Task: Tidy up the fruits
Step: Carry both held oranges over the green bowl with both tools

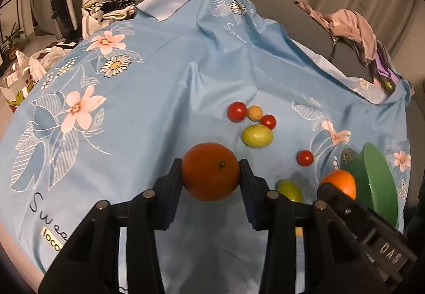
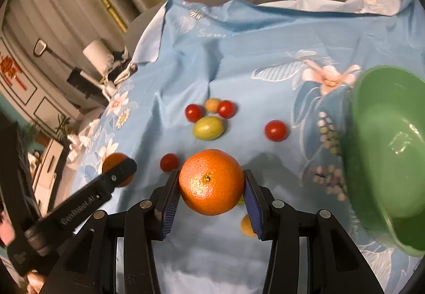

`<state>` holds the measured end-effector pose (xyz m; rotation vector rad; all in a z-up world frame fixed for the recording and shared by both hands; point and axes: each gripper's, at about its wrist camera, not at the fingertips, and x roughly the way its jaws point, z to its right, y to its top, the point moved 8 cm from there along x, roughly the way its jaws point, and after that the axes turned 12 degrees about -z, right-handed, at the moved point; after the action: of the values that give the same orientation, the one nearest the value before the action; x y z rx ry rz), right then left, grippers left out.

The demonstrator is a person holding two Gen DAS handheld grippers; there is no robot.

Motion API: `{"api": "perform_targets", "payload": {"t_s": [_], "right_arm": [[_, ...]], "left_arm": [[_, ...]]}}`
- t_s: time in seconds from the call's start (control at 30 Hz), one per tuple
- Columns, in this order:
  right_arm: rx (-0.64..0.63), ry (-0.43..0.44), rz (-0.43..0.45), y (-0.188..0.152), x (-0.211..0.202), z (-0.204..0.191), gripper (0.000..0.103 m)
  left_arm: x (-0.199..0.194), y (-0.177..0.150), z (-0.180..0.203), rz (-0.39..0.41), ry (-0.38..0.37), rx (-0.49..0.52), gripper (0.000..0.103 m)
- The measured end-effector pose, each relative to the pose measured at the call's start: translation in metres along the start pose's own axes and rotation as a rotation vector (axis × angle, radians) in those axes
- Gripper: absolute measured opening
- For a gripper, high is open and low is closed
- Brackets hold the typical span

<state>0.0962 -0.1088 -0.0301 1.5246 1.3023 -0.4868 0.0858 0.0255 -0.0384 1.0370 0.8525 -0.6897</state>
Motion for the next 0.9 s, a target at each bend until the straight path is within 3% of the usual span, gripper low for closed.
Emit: {"api": "perform_targets", "payload": {"t_s": [0.27, 0.43, 0.7, 0.9], "right_arm": [[0.035, -0.008, 0.049, 0.004, -0.012, 0.013, 0.048], [0.046, -0.014, 0.081, 0.005, -0.023, 0.021, 0.048], [0.1, -0.07, 0.182, 0.006, -0.061, 0.044, 0.048], [0.185, -0.081, 0.245, 0.006, -0.09, 0.074, 0.048]], "left_arm": [[-0.004, -0.007, 0.024, 0.023, 0.016, 0.06, 0.041], [-0.007, -0.013, 0.046, 0.021, -0.068, 0.077, 0.041], [-0.019, -0.021, 0.086, 0.058, -0.1, 0.161, 0.041], [-0.024, -0.031, 0.13, 0.022, -0.207, 0.227, 0.041]]}}
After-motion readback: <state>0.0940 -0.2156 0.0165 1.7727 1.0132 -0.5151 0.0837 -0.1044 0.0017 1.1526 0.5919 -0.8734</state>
